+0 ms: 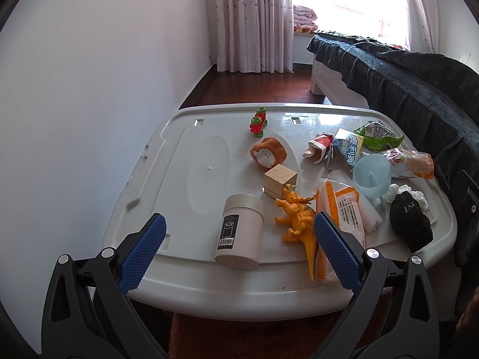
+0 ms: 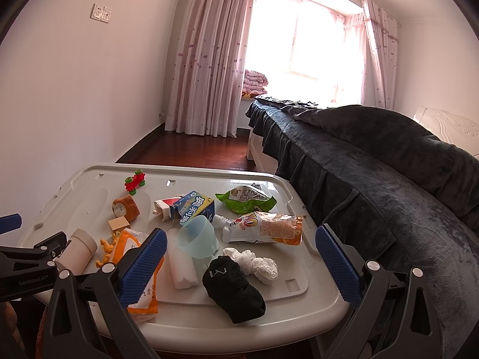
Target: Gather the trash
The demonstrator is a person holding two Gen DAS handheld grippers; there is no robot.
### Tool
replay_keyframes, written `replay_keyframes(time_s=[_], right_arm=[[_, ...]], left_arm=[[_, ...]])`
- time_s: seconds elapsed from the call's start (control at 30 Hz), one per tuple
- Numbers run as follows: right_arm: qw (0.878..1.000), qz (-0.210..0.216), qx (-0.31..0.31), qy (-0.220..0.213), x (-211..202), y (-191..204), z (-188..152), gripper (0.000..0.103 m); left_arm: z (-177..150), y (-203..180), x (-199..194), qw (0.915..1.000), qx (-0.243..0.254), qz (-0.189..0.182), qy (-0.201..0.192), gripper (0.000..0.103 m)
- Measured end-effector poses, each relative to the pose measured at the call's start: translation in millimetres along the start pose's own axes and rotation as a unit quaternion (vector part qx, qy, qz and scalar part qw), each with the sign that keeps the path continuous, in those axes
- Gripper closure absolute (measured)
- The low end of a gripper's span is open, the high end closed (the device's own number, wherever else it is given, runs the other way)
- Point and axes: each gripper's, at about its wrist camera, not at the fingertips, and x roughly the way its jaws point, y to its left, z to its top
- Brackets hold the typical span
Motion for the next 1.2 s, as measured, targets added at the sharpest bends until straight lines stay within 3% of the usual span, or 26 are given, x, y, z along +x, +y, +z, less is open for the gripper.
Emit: replay_keyframes(time_s=[0.73, 0.87, 1.0, 1.2], right_arm=[[1.000, -0.001, 0.007, -0.004, -6.6, -4.9, 6.2, 0.005], [1.000, 0.002, 0.016, 0.000, -6.8, -10.0, 6.7, 0.005], [0.999, 0.013, 0.037, 0.003, -7.5, -17.4, 10.5, 0.005], [0.999, 0.015, 0.049, 0.005, -8.5, -26.3, 9.4, 0.005]], left_arm=[[-6.7, 9.5, 1.6, 0.9999, 0.010, 0.009, 0.004, 0.007], [-19.4, 46.3, 9.8, 0.9979, -0.018, -0.050, 0.036, 0.007], [-32.3, 56.4, 20.6, 0.9962, -0.036, -0.058, 0.054, 0.007], [-26.7, 25.8, 36.4, 0.9973, 0.014, -0.055, 0.048, 0.007]])
